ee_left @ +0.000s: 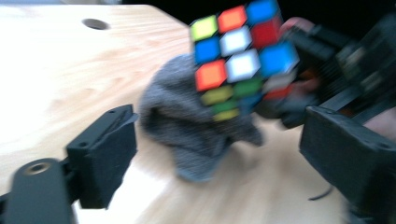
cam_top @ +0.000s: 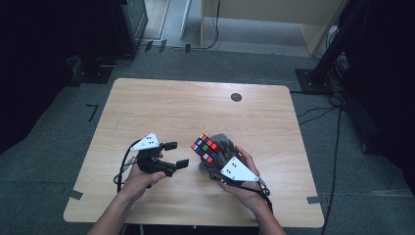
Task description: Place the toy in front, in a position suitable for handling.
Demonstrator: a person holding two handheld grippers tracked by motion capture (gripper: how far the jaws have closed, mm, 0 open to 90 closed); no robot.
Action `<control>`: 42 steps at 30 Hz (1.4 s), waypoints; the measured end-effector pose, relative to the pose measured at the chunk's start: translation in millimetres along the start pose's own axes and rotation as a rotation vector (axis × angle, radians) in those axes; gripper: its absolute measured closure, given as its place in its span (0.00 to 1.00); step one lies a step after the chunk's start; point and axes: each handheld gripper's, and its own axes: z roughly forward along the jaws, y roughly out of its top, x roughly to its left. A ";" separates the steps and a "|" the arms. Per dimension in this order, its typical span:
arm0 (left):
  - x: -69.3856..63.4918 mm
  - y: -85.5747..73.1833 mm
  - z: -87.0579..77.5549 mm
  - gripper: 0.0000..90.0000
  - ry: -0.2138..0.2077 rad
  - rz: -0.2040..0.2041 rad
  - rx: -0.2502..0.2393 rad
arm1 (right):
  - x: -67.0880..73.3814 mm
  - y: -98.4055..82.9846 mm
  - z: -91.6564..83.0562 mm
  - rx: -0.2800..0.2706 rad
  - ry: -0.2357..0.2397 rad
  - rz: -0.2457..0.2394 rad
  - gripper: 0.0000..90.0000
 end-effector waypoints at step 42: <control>-36.2 -17.4 15.9 0.38 0.169 0.435 0.015 | -2.2 16.2 12.2 0.248 0.262 0.723 0.22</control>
